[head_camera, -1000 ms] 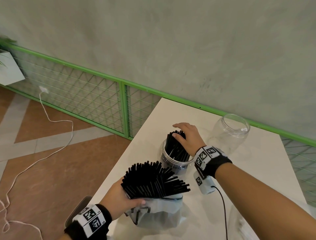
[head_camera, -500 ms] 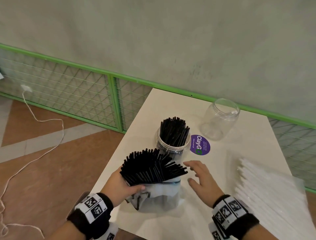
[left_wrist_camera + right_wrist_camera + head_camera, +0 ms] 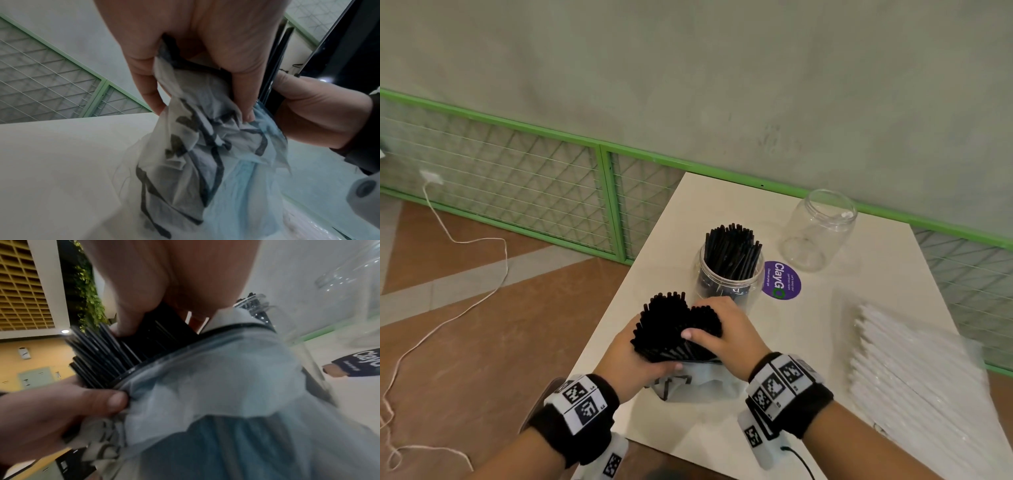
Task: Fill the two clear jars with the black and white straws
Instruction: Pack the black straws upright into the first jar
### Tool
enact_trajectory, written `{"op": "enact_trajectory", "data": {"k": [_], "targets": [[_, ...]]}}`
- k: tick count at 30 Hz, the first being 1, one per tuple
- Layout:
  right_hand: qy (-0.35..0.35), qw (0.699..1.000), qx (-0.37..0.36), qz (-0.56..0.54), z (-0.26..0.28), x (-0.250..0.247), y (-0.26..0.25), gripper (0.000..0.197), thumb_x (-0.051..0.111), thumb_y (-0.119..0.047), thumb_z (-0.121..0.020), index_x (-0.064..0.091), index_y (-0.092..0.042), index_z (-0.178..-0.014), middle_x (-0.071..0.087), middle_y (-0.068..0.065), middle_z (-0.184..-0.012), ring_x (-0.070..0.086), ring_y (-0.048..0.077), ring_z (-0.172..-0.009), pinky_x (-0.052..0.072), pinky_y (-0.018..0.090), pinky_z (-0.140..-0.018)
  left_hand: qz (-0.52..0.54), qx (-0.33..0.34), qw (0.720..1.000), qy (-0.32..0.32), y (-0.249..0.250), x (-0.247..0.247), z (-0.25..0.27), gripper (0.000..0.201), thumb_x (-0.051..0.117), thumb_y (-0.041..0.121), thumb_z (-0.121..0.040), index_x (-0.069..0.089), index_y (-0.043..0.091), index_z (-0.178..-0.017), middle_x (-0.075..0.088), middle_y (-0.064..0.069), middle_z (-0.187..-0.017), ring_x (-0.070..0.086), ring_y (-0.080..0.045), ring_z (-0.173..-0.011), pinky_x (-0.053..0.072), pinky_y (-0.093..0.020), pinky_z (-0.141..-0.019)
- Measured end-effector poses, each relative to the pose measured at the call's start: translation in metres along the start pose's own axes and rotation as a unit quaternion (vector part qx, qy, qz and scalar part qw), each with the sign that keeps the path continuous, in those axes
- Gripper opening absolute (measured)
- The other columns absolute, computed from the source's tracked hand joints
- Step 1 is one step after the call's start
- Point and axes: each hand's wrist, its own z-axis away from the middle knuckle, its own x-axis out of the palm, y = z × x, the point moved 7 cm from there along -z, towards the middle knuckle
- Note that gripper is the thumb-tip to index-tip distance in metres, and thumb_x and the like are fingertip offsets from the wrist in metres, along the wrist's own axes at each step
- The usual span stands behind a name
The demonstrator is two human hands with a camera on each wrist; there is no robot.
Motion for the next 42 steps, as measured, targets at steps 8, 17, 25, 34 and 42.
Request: {"op": "enact_trajectory", "data": {"k": [8, 17, 25, 34, 42], "targets": [[-0.016, 0.998, 0.051, -0.011, -0.005, -0.003, 0.008, 0.029, 0.078, -0.040, -0.073, 0.063, -0.027, -0.093, 0.053, -0.005, -0.090, 0.050, 0.014, -0.094, 0.041, 0.022, -0.080, -0.002, -0.002, 1.000, 0.020, 0.002, 0.000, 0.000, 0.071, 0.088, 0.019, -0.058, 0.049, 0.040, -0.113, 0.061, 0.017, -0.105, 0.057, -0.001, -0.100, 0.043, -0.017, -0.083], [0.044, 0.979, 0.076, -0.181, 0.000, -0.016, 0.019, 0.018, 0.079, -0.024, -0.076, 0.063, -0.015, -0.076, 0.060, -0.007, -0.069, 0.057, 0.007, -0.070, 0.048, 0.021, -0.071, -0.031, 0.006, 0.999, 0.024, 0.005, 0.001, 0.001, 0.067, 0.087, 0.024, -0.061, 0.043, 0.050, -0.104, 0.056, 0.027, -0.099, 0.051, 0.017, -0.091, 0.040, -0.005, -0.078], [0.007, 0.975, 0.121, -0.188, 0.004, -0.011, 0.039, 0.016, 0.081, -0.021, -0.073, 0.066, -0.018, -0.077, 0.067, -0.002, -0.076, 0.064, 0.010, -0.077, 0.053, 0.029, -0.077, -0.041, -0.017, 0.999, 0.018, -0.007, 0.005, -0.001, 0.064, 0.086, 0.032, -0.061, 0.052, 0.034, -0.115, 0.059, 0.021, -0.103, 0.053, 0.007, -0.095, 0.041, -0.012, -0.081], [0.074, 0.970, 0.066, -0.221, -0.008, -0.061, 0.000, 0.014, 0.077, -0.017, -0.078, 0.064, -0.013, -0.073, 0.062, -0.004, -0.072, 0.060, 0.005, -0.073, 0.048, 0.014, -0.070, -0.001, -0.060, 0.998, -0.001, -0.025, 0.007, -0.005, 0.067, 0.078, 0.054, -0.052, 0.060, 0.024, -0.109, 0.067, 0.003, -0.081, 0.055, -0.005, -0.063, 0.047, -0.029, -0.066], [0.023, 0.975, 0.069, -0.209, -0.014, -0.059, -0.009, 0.015, 0.073, -0.011, -0.081, 0.060, -0.005, -0.076, 0.059, 0.004, -0.076, 0.056, 0.008, -0.074, 0.047, 0.016, -0.072, -0.036, -0.036, 0.998, 0.023, -0.018, 0.004, -0.004, 0.072, 0.085, 0.037, -0.060, 0.054, 0.028, -0.124, 0.059, 0.019, -0.112, 0.055, -0.003, -0.106, 0.043, -0.025, -0.092]]}}
